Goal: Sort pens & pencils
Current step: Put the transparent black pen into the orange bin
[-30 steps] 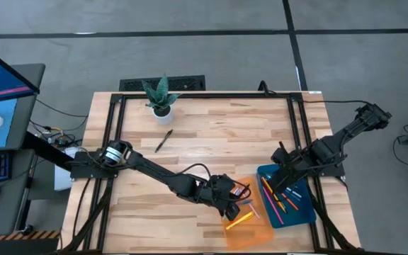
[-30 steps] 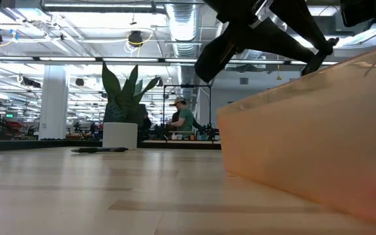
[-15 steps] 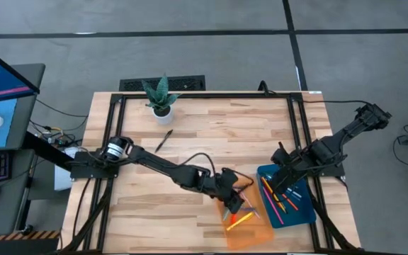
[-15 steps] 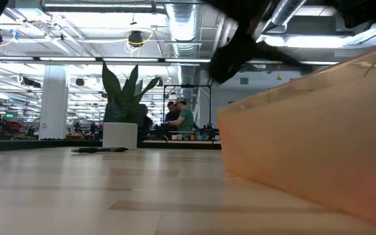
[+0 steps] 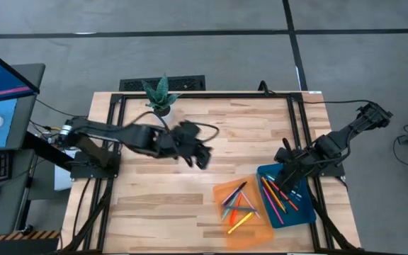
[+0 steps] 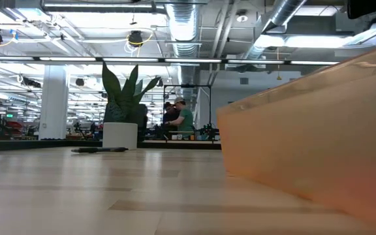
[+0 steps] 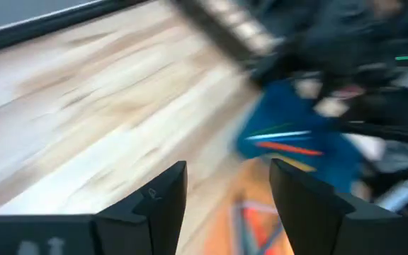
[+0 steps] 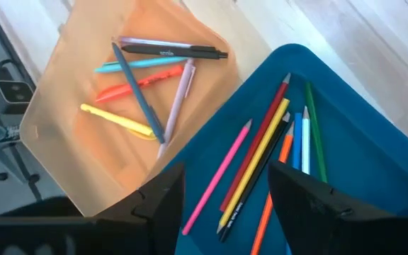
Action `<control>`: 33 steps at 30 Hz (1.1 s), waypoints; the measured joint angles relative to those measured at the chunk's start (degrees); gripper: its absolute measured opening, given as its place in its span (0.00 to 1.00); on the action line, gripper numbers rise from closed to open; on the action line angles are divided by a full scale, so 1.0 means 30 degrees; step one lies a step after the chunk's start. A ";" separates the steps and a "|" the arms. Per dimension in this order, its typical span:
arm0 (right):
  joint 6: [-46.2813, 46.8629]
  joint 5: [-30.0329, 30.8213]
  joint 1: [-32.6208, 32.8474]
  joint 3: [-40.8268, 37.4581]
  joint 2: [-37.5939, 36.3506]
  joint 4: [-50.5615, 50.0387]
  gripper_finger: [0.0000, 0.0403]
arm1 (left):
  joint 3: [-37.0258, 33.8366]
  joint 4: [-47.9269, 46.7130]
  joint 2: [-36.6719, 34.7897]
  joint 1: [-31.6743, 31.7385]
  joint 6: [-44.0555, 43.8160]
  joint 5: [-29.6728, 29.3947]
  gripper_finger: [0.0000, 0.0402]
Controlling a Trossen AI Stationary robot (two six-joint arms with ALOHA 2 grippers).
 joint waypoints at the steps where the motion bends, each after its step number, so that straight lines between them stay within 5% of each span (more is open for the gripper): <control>1: -0.0191 0.0011 0.0000 0.0007 -0.0130 0.0037 0.55 | -0.0013 -0.1332 -0.0474 0.0209 -0.0598 -0.0204 0.47; 5: -0.0680 0.0084 0.0000 0.0007 -0.0482 0.0073 0.55 | -0.1072 -0.4960 -0.1882 0.1152 -0.2400 0.0272 0.47; 10: -0.1103 0.0356 0.0000 0.0000 -0.0526 0.0080 0.55 | -0.4036 -0.5594 -0.3487 0.2302 -0.3138 0.1385 0.47; 23: -0.0912 0.0357 -0.1300 0.0000 -0.0513 0.0080 0.55 | -1.3121 0.0069 -0.4141 0.5720 -0.0515 0.2294 0.47; 33: -0.0712 0.0350 -0.2494 0.0000 -0.0513 0.0076 0.55 | -1.5513 0.1364 -0.2047 0.7227 0.1228 0.2184 0.47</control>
